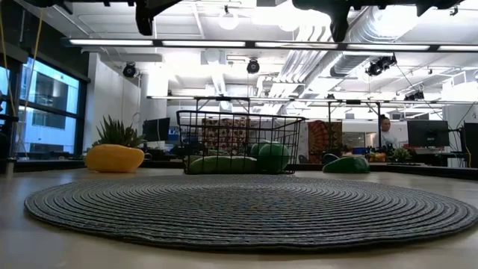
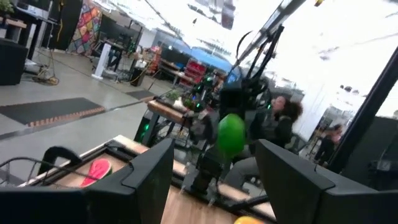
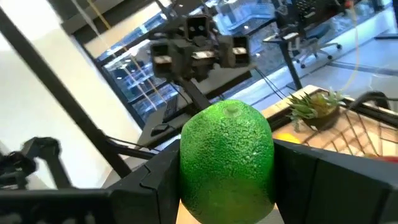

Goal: Build produce basket
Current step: Put the green lime into the black wire basket

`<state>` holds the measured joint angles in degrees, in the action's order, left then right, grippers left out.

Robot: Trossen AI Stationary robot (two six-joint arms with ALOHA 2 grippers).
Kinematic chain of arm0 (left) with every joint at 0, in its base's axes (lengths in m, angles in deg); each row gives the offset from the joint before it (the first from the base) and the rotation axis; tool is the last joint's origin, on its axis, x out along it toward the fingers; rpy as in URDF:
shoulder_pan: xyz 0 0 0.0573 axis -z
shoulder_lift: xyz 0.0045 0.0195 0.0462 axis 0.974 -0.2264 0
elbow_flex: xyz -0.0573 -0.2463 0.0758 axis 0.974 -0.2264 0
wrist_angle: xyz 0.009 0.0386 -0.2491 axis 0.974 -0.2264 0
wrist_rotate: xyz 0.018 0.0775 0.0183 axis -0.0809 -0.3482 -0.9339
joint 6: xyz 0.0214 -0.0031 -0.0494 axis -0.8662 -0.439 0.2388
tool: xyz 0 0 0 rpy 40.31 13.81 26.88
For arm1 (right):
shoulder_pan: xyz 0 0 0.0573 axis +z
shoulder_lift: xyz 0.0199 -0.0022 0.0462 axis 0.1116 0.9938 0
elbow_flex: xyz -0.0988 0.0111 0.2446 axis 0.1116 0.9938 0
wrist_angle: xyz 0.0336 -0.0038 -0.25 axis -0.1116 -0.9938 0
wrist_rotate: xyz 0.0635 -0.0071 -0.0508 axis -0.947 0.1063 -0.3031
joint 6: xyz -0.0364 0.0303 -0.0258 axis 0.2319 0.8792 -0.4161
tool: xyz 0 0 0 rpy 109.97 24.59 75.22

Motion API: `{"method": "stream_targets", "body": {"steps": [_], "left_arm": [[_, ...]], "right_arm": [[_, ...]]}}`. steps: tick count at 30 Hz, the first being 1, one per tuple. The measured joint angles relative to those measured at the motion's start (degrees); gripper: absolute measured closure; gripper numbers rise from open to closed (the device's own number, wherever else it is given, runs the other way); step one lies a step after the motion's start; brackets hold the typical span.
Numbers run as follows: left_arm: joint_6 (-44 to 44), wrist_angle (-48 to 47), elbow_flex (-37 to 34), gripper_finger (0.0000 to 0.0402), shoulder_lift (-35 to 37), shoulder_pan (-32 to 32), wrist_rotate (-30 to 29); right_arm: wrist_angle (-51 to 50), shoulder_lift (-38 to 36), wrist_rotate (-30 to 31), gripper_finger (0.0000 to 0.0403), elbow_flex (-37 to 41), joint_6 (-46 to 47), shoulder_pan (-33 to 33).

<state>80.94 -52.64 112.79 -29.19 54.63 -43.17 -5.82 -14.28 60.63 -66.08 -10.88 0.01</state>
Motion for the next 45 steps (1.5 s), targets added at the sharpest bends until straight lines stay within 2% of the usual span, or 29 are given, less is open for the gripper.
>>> {"method": "stream_targets", "body": {"steps": [5, 12, 16, 22, 31, 37, 45], "left_arm": [[1.12, 5.69, 0.01, 0.0186, 0.00, 0.02, 0.63], [0.94, 12.26, 0.08, 0.0186, 0.02, 0.33, 0.90], [0.14, 12.14, 0.10, 0.0186, 0.02, 0.33, 0.90], [0.16, 11.78, 0.10, 0.0186, 0.02, 0.33, 0.90], [-0.05, 11.69, 0.10, 0.0186, 0.02, 0.33, 0.90], [-0.89, 11.68, 0.10, 0.0186, 0.02, 0.33, 0.90], [-0.89, 11.66, 0.10, 0.0186, 0.02, 0.33, 0.91]], "right_arm": [[-6.78, 6.36, 4.68, 0.0231, -6.43, -3.30, -0.30], [-25.18, 22.27, 4.82, 0.0231, -26.13, -15.20, -5.24], [-28.80, 32.20, 2.97, 0.0231, -36.19, -17.21, -9.35], [-31.23, 47.63, -0.78, 0.0231, -47.72, -10.77, -13.71], [-36.73, 65.76, -1.34, 0.0231, -59.78, 3.12, -14.23], [-39.58, 71.87, -1.50, 0.0231, -64.42, 7.44, -14.23], [-39.94, 74.53, -1.15, 0.0231, -64.89, 11.51, -14.23]]}}
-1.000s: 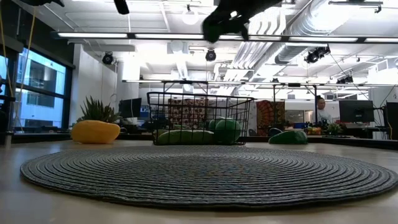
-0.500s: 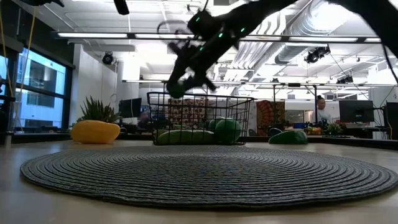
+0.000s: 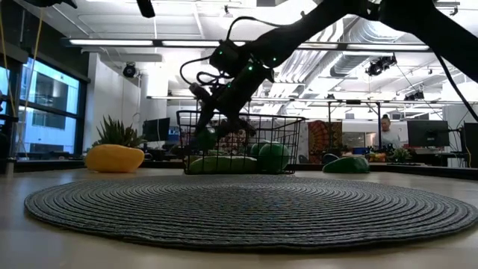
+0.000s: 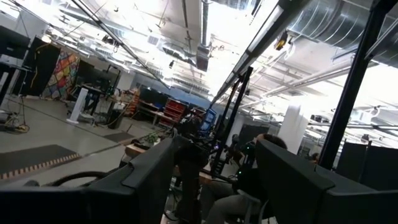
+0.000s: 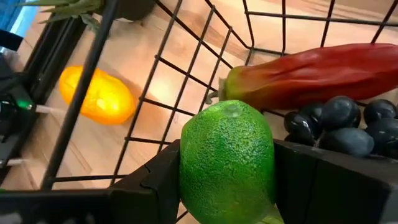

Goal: Build produce basket
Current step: Put the green lime into the black wire basket

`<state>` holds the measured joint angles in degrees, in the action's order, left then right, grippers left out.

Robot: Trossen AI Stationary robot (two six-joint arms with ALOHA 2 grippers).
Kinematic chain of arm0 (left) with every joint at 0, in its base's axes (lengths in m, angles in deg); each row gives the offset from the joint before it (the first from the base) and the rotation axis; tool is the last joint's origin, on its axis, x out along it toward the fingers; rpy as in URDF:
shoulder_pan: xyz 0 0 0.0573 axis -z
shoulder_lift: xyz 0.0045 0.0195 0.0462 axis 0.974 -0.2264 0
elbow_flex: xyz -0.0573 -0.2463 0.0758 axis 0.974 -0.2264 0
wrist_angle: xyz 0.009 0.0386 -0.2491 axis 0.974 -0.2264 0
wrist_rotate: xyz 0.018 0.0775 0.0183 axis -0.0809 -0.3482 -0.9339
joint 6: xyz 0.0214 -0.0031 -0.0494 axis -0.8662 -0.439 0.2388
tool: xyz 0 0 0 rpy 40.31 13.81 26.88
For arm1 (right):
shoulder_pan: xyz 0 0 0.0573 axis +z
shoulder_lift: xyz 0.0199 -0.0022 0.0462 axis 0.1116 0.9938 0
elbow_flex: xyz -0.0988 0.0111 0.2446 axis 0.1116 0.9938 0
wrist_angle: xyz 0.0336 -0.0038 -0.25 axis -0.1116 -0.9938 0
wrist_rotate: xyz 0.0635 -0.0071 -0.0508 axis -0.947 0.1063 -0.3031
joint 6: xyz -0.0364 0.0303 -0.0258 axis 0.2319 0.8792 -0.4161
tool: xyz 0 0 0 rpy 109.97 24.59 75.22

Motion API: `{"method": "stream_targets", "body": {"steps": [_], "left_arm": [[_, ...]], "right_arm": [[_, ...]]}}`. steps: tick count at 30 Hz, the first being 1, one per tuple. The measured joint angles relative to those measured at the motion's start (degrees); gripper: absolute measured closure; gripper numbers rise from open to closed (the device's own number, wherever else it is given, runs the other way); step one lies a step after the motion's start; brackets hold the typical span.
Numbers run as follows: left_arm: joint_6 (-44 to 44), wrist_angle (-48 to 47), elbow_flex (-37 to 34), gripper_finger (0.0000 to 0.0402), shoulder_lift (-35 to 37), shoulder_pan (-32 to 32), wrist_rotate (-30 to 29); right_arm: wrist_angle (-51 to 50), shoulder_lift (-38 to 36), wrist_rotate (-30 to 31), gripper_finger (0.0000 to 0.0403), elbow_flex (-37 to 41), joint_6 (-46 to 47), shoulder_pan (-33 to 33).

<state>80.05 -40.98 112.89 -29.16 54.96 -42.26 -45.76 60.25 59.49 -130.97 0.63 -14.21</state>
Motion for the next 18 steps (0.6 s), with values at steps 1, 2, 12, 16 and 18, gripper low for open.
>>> {"method": "stream_targets", "body": {"steps": [1, 2, 12, 16, 18], "left_arm": [[0.01, -0.01, 0.00, 0.0186, 0.00, 0.00, -0.02], [0.00, -0.04, 0.00, 0.0186, 0.00, 0.00, 0.00], [0.02, -0.42, 0.00, 0.0186, 0.00, 0.00, 0.00], [0.02, -0.42, 0.00, 0.0186, 0.00, 0.00, -0.01], [0.02, -0.42, 0.00, 0.0186, 0.00, 0.00, 0.00]], "right_arm": [[-0.03, 0.10, 0.02, 0.0231, 0.00, 0.01, 0.00], [-0.08, 0.14, 0.04, 0.0231, 0.03, 0.00, 0.02], [-0.03, 0.12, 1.68, 0.0230, 0.47, -1.45, 0.02], [1.12, 0.12, 1.53, 0.0217, 0.48, -3.02, 0.02], [1.41, 0.12, 1.34, 0.0203, 0.48, -3.02, 0.02]]}}
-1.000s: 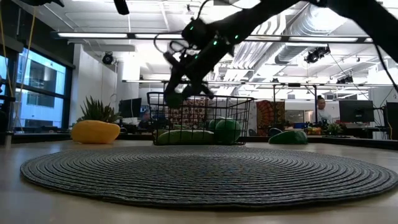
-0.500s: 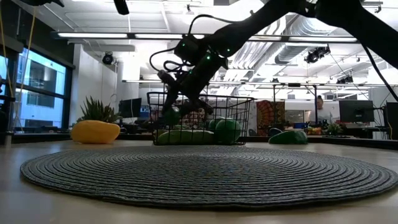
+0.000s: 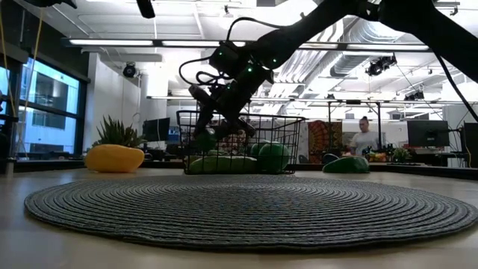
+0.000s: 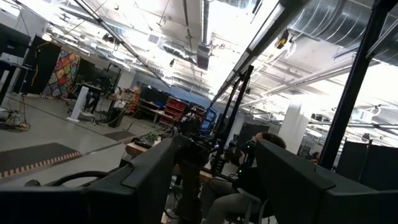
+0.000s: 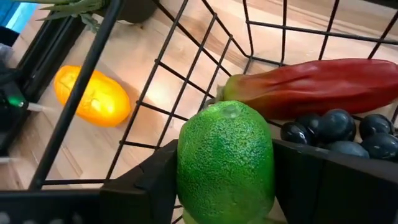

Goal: Build produce basket
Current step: Put the green lime into the black wire basket, then put the bottom yellow mango into the black wire basket

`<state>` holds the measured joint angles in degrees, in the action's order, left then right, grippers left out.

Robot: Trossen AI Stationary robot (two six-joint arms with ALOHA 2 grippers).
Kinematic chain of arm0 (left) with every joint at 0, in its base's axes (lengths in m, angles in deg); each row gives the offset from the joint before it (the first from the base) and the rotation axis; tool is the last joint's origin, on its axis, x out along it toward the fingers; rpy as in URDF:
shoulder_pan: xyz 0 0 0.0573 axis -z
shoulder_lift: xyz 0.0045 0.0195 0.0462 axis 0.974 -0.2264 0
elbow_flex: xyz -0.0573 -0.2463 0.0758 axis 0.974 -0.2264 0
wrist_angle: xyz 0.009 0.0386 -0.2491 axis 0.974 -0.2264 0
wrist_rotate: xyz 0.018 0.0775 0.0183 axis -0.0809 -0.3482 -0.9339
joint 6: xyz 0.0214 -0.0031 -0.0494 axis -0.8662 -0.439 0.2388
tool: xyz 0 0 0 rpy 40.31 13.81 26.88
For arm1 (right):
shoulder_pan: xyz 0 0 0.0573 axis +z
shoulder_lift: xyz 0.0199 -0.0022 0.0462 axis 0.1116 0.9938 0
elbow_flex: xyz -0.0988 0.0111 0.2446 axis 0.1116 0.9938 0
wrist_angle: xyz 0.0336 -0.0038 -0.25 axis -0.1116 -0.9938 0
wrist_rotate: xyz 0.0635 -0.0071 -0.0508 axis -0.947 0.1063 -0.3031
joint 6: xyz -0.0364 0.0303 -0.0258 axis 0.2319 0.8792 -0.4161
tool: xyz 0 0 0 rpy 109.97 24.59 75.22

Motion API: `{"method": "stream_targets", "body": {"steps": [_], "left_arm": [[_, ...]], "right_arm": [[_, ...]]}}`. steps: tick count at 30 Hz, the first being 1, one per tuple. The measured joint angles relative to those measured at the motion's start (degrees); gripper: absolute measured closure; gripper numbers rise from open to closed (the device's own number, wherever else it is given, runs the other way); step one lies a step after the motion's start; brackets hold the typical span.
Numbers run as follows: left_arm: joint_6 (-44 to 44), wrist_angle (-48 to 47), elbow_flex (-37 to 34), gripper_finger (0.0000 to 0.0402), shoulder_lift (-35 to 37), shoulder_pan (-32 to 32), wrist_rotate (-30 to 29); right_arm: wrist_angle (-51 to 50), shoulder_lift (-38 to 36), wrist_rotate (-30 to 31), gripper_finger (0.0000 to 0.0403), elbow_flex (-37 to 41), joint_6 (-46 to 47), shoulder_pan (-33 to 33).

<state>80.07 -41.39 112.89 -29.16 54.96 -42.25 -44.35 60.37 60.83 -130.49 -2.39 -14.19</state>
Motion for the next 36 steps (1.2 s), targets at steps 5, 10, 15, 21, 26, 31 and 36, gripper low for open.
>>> {"method": "stream_targets", "body": {"steps": [5, 10, 15, 21, 26, 31, 36], "left_arm": [[0.00, 0.00, 0.00, 0.0186, 0.00, 0.00, -0.02], [0.00, -0.02, -0.02, 0.0186, 0.00, 0.00, 0.00], [0.01, -0.02, -0.02, 0.0186, 0.00, 0.00, -0.02], [0.13, -0.04, -0.02, 0.0186, 0.00, 0.02, -0.02], [0.04, -0.40, -0.02, 0.0186, 0.00, 0.02, 0.00], [0.00, -1.38, -0.03, 0.0186, -0.02, 0.02, -0.09], [0.00, -1.38, -0.04, 0.0186, -0.02, 0.03, -0.11]], "right_arm": [[0.22, 0.00, -1.53, 0.0154, 0.00, -1.54, 0.00], [1.51, 0.00, -1.79, 0.0125, 0.00, -2.83, 0.00], [-1.20, -1.52, -1.93, 0.0122, 0.07, -8.86, -0.84], [-12.45, -9.02, 1.91, 0.0121, 0.07, -22.52, -2.47], [-25.88, -15.87, 7.76, 0.0121, 0.07, -33.87, -1.05], [-28.40, -22.01, 8.11, 0.0121, 2.70, -37.72, 1.04], [-16.00, -37.24, 6.29, 0.0121, 25.86, -31.75, 2.32]]}}
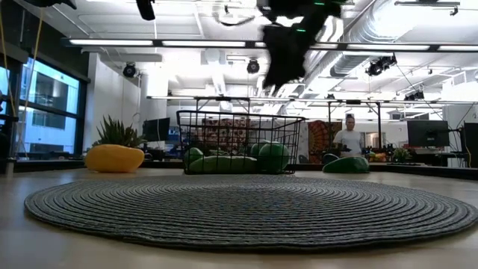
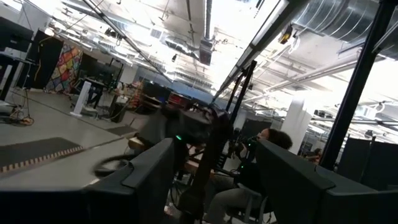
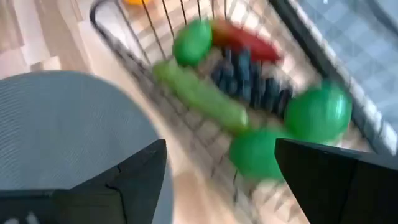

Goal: Build produce basket
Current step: Put the bottom yellow mango into the black wire basket

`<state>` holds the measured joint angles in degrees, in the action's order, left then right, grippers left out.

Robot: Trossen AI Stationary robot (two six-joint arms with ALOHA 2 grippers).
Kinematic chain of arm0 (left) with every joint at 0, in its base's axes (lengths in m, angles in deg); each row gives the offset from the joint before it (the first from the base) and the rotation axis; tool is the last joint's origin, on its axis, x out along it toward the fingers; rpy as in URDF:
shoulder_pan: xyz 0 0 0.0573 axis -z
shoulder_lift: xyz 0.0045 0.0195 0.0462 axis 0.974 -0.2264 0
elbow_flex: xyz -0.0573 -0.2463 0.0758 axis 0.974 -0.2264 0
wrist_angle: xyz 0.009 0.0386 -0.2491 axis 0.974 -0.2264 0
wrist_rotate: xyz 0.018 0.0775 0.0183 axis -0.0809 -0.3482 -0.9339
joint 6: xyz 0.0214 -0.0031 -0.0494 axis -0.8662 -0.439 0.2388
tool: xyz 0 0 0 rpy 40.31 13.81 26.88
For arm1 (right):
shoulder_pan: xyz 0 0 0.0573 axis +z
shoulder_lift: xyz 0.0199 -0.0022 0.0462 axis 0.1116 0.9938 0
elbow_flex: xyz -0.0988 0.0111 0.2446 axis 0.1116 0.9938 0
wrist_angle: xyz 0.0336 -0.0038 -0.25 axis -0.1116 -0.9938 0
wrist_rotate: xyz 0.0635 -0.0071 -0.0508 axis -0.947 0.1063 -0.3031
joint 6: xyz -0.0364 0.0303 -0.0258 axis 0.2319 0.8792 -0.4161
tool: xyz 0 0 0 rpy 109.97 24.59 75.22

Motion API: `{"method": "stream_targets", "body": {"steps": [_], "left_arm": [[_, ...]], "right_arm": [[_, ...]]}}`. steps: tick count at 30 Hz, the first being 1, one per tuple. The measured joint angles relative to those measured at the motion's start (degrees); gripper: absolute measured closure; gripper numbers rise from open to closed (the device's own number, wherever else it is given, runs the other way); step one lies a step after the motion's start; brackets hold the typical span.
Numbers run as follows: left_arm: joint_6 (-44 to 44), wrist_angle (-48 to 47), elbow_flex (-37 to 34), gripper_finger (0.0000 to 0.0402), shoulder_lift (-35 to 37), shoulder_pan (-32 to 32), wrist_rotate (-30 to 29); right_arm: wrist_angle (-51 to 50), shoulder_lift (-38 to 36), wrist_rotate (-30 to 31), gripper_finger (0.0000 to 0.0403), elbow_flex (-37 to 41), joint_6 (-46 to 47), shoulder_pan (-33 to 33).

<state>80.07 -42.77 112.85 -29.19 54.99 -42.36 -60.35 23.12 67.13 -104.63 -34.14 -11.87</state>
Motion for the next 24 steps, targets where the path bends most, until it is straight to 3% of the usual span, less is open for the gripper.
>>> {"method": "stream_targets", "body": {"steps": [5, 11, 15, 19, 24], "left_arm": [[-0.02, 0.00, 0.00, 0.0186, 0.00, -0.01, -0.87], [-0.45, -2.97, 0.00, 0.0186, 0.02, -0.01, -1.05], [-1.57, -6.39, 0.00, 0.0186, 0.00, -0.01, -1.03], [-2.85, -8.34, 0.00, 0.0186, 0.00, -0.01, -1.03], [-5.17, -8.48, 0.00, 0.0186, 0.00, -0.01, -1.03]], "right_arm": [[15.91, -19.53, -2.68, 0.0121, 20.36, 12.80, 2.14], [33.27, -36.23, -6.50, 0.0121, 31.92, 19.66, 4.71], [42.14, -41.79, -6.53, 0.0121, 35.78, 12.79, 6.24], [44.61, -43.95, -6.49, 0.0121, 36.26, 5.06, 7.09], [46.09, -43.51, -6.46, 0.0121, 36.30, 5.14, 7.06]]}}
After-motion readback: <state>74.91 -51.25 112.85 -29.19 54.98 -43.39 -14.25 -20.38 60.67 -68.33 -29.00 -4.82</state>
